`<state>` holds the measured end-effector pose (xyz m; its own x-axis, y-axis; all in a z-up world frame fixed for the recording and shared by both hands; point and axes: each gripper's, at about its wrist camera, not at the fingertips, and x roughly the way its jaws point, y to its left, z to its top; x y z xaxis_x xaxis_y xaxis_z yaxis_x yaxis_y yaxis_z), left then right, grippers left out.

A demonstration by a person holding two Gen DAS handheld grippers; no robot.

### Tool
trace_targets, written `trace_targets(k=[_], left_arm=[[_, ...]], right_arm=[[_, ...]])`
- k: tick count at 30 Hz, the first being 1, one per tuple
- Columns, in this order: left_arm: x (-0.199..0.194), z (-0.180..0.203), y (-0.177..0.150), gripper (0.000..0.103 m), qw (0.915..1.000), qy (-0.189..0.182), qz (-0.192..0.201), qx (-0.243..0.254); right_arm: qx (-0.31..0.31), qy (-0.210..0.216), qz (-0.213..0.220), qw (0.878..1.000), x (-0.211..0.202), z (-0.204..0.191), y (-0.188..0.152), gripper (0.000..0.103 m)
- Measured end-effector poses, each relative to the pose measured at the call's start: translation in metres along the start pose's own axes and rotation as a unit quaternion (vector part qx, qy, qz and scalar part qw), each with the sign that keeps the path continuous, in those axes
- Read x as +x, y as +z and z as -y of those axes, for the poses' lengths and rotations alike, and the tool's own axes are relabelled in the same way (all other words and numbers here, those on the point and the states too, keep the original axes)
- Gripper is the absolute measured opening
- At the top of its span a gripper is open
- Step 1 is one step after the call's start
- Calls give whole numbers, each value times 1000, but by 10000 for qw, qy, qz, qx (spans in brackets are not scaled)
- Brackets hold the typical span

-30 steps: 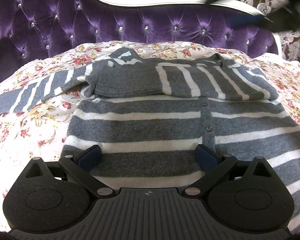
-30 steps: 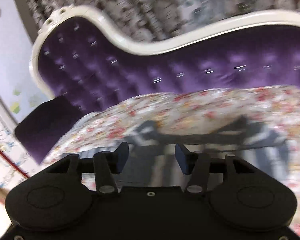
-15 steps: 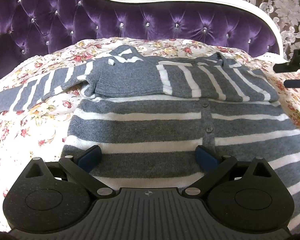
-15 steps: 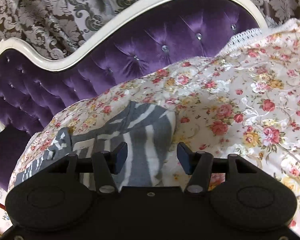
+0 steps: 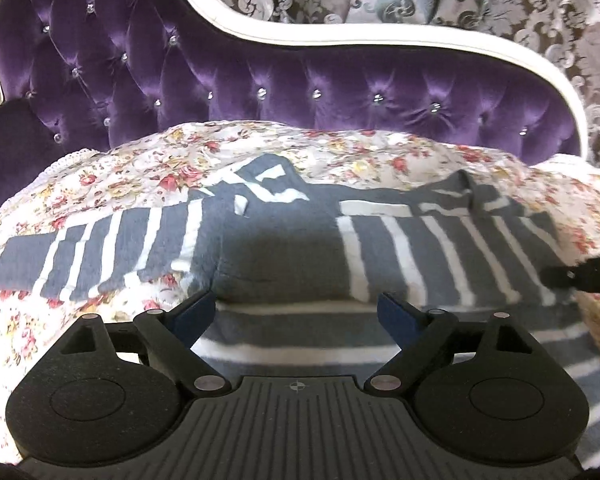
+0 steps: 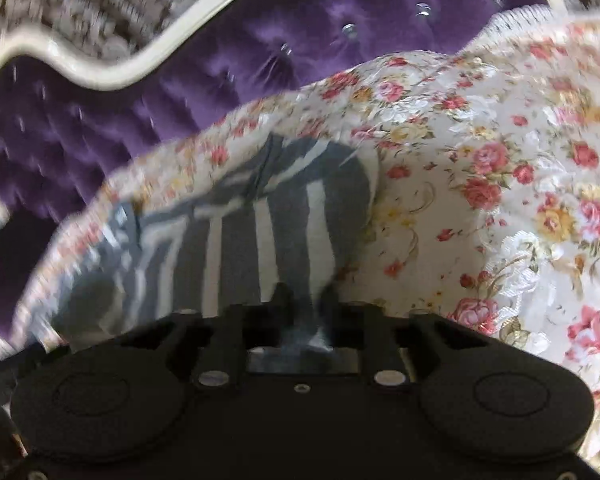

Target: Fold small clothes

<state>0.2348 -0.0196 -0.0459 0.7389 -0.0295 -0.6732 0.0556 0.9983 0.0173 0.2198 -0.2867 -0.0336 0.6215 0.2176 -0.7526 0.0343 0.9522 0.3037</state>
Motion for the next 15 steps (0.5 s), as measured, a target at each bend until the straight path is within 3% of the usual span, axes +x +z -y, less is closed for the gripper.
trace_targets(k=[3, 8, 9, 11, 13, 15], left_arm=[[12, -1, 1, 89, 10000, 92, 12, -5], [41, -7, -3, 89, 9993, 201, -300, -36], [50, -10, -7, 94, 9988, 199, -454, -55], [49, -16, -12, 95, 9995, 117, -251, -144], [48, -16, -14, 95, 9998, 69, -185, -91], [47, -18, -13, 94, 9997, -17, -200, -109]], right_arm=[[-452, -402, -17, 9982, -4, -10, 0, 18], [-524, -452, -109, 9975, -3, -10, 0, 21], [-523, -441, -115, 9976, -5, -11, 1, 28], [-477, -431, -39, 9979, -10, -11, 2, 33], [-382, -380, 56, 9985, -14, -11, 3, 51], [-269, -251, 205, 9991, -20, -10, 6, 62]])
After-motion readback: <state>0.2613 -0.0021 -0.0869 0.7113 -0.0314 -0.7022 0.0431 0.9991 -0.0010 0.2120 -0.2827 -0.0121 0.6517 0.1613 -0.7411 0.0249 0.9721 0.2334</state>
